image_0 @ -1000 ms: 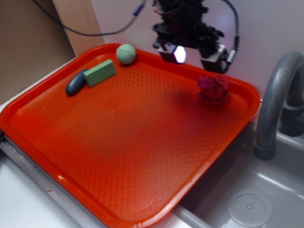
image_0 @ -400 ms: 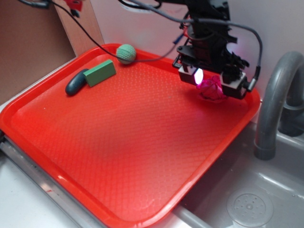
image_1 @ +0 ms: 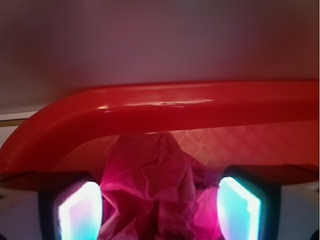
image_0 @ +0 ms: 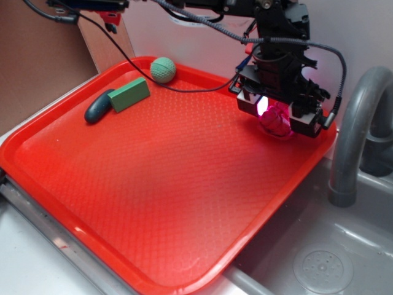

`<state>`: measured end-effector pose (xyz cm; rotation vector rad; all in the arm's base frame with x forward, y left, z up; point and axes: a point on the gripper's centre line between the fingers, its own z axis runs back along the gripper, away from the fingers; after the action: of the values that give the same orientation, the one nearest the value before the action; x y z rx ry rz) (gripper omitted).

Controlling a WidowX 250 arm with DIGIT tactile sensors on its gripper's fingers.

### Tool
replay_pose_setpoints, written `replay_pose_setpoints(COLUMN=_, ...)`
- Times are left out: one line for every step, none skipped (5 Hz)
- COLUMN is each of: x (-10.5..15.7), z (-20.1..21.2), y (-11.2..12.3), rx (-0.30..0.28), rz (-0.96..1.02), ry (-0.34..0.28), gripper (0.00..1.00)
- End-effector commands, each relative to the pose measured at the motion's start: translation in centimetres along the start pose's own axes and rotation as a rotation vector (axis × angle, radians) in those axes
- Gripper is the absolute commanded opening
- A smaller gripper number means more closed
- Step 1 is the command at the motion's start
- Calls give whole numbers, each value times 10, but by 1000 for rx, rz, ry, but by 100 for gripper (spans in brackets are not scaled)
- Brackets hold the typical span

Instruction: Grab the red paper.

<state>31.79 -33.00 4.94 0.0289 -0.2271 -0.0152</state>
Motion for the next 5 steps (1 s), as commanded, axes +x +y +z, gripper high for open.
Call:
replay_pose_setpoints(x=5, z=48, y=4, rx=-91, rz=37, ry=-60, gripper=0)
replay_pose_setpoints(x=-5, z=91, y=25, rx=-194, rz=149, ry=3, gripper=0)
replay_pose_setpoints(x=-19, z=121, y=54, rx=-185, rz=197, ry=70, gripper=0)
replay_pose_setpoints(x=-36, z=144, y=95, rx=-168, rz=257, ry=94, gripper=0)
replay_pose_setpoints(x=-56, z=165, y=136, rx=-205, rz=286, ry=140, gripper=0)
